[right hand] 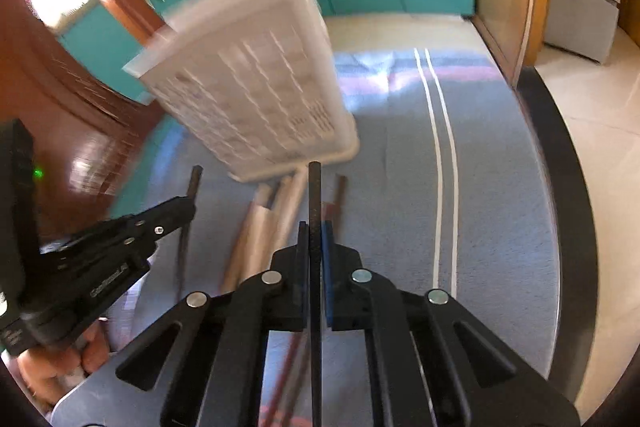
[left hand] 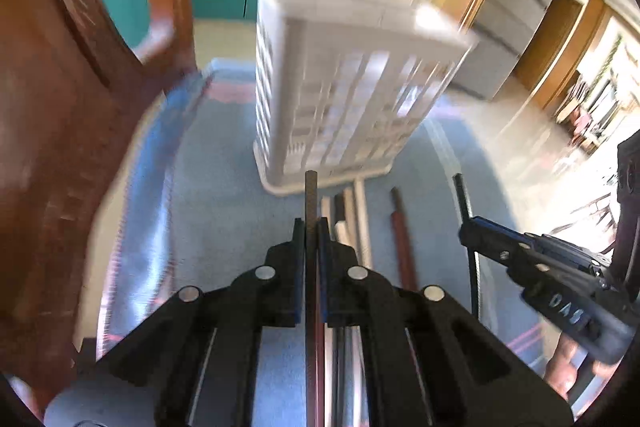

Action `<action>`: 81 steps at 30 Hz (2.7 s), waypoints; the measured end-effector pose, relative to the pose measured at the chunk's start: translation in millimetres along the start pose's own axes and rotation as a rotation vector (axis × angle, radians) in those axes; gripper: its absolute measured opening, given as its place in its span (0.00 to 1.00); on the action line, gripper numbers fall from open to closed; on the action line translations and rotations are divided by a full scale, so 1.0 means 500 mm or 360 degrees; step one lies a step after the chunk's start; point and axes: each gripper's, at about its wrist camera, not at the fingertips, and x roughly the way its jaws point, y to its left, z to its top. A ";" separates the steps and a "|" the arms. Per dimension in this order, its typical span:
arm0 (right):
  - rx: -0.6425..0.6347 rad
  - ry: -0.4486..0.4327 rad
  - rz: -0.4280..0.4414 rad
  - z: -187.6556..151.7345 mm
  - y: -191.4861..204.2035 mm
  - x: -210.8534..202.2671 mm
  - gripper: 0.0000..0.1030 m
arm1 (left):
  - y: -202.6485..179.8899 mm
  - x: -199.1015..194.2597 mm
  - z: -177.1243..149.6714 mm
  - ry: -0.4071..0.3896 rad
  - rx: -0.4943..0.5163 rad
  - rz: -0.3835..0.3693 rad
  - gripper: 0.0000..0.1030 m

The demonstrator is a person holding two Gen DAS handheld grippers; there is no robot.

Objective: Organize utensils
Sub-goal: 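Lift both held chopsticks upright above the white utensil holder, then open the right gripper over the holder while the left gripper releases its chopstick inside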

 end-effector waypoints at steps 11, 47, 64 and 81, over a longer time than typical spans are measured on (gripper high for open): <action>-0.0068 -0.0543 0.0264 0.050 0.028 -0.303 0.06 | -0.006 -0.378 0.061 -0.0754 -0.0029 -0.0153 0.07; -0.0012 -0.1088 -0.0077 0.129 0.035 -0.232 0.42 | 0.018 -0.305 0.140 -0.1265 -0.0397 0.0039 0.07; 0.0022 0.0142 -0.0144 0.025 -0.048 0.094 0.39 | 0.016 -0.209 0.100 -0.0939 -0.0330 0.0011 0.26; 0.0034 0.0245 -0.0140 0.013 -0.050 0.107 0.15 | 0.023 -0.013 -0.030 -0.0050 -0.0072 0.0097 0.39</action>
